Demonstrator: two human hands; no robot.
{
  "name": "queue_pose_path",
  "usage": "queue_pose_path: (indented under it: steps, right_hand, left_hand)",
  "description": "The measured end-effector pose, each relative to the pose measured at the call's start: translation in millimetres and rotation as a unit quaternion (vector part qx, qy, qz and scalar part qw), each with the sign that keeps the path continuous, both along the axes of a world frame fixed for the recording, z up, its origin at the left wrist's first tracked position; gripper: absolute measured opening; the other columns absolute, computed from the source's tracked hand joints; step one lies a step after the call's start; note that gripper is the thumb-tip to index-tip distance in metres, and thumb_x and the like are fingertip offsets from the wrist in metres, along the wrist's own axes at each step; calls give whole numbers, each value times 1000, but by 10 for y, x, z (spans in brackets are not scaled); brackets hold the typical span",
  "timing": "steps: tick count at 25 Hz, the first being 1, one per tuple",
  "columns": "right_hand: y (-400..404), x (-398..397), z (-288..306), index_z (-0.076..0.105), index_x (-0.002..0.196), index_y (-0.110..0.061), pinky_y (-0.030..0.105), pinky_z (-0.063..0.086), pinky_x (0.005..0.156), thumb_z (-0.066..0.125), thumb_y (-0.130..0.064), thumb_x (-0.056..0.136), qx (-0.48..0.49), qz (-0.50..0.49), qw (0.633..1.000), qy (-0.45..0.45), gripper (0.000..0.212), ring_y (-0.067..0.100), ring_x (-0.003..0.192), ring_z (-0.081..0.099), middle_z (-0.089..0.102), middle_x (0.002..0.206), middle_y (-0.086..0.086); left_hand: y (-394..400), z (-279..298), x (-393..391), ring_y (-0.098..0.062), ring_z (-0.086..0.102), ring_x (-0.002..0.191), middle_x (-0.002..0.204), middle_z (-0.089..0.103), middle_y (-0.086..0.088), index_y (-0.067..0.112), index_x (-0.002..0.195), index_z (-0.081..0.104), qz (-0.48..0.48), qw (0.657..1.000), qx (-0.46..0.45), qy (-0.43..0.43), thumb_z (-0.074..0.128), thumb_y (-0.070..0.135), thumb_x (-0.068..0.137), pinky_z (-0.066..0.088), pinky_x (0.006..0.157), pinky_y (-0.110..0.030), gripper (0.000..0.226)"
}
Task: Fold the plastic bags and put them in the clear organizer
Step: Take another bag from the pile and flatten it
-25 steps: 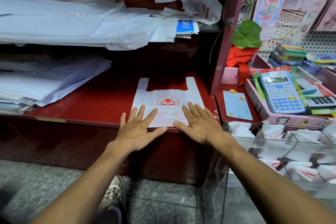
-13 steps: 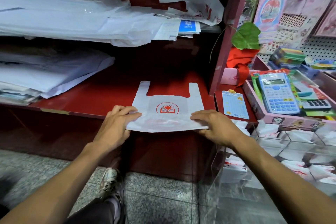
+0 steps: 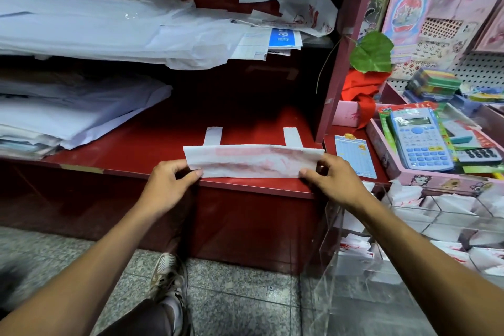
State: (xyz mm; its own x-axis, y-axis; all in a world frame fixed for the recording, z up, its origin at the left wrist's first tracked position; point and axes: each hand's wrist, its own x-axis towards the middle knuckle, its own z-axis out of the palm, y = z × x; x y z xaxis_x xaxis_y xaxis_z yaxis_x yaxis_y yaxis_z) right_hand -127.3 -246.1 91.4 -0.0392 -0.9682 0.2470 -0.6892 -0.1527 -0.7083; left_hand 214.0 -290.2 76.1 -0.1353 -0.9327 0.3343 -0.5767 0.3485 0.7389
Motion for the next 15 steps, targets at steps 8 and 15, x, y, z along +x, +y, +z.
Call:
queue_pose_path:
  steps: [8, 15]
  right_hand:
    - [-175, 147, -5, 53, 72, -6, 34, 40, 63, 62, -18, 89, 62, -126, 990, 1, 23, 22, 68, 49, 56, 69, 9]
    - [-142, 160, 16, 48, 109, -18, 31, 44, 70, 61, -14, 92, 74, -131, 989, -9, 22, 16, 76, 59, 62, 81, 0]
  left_hand:
    - [-127, 16, -122, -20, 65, 74, 83, 73, -12, 28, 74, 71, 88, 994, 59, 18, 69, 21, 84, 53, 78, -43, 12]
    - [-106, 40, -208, -13, 63, 74, 64, 64, 12, 35, 87, 57, 120, 990, 74, 18, 73, 32, 80, 47, 93, -47, 18]
